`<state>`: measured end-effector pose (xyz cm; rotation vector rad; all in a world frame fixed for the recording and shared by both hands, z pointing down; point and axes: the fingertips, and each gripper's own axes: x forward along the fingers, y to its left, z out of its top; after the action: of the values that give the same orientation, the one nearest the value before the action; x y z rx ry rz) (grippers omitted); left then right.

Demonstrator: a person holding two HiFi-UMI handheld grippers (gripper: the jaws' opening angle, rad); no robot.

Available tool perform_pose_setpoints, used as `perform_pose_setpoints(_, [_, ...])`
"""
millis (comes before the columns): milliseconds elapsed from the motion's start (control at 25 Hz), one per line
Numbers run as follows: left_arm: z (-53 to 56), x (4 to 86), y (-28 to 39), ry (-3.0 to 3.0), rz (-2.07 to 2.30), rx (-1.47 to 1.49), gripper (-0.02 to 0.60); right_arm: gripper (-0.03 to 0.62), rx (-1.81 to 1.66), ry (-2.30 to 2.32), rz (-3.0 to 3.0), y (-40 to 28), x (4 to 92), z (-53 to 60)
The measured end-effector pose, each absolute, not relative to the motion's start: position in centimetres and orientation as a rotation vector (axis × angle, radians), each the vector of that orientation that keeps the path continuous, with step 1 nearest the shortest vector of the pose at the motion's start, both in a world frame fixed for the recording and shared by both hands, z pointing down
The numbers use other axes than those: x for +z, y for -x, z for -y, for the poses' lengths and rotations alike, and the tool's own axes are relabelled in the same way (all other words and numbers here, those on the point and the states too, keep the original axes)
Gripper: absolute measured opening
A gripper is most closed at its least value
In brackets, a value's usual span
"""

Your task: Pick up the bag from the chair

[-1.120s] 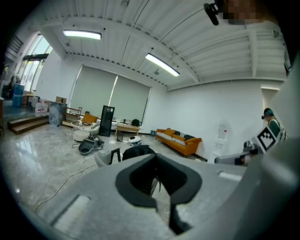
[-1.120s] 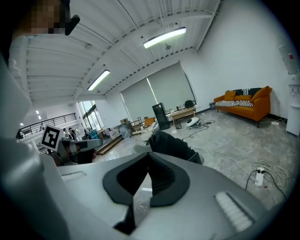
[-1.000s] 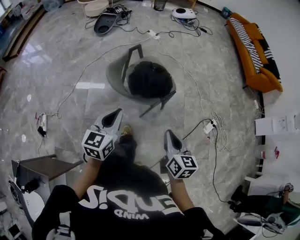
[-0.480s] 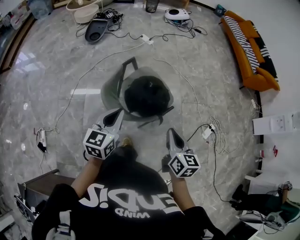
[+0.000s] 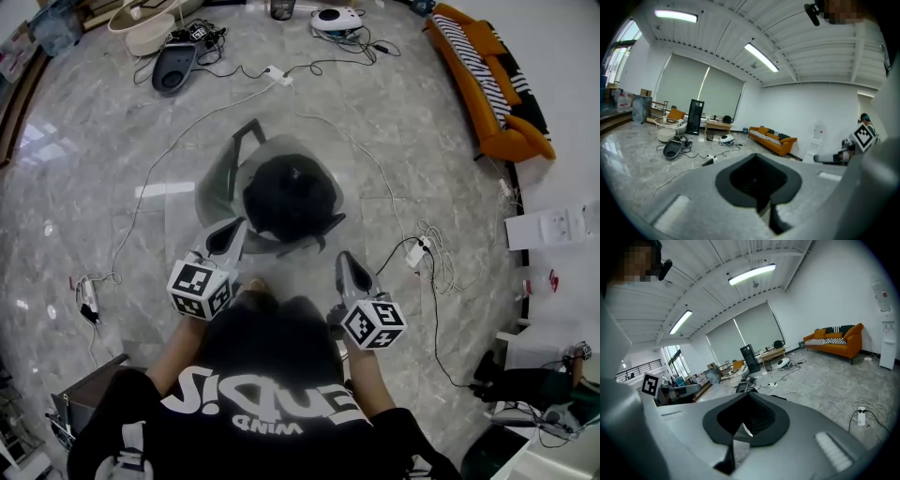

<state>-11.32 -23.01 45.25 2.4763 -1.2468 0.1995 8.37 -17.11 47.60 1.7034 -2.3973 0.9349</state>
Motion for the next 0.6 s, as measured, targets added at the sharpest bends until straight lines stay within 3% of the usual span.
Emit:
perform_pose_setpoints(280, [24.3, 45.4, 9.5, -2.47, 1.198, 0.208, 0.068, 0.0, 0.946, -1.689, 2.412, -9.8, 47.4, 18.9])
perform_pose_setpoints(480, [24.8, 45.5, 7.6, -2.463, 1.15, 0.216, 0.226, 0.0, 0.951, -1.655, 2.439, -10.8, 47.0, 20.5])
perform_pose_setpoints(600, [25.2, 46.1, 7.0, -2.455, 1.13, 0.235, 0.272, 0.0, 0.948, -1.641, 2.447, -11.0, 47.0, 21.1])
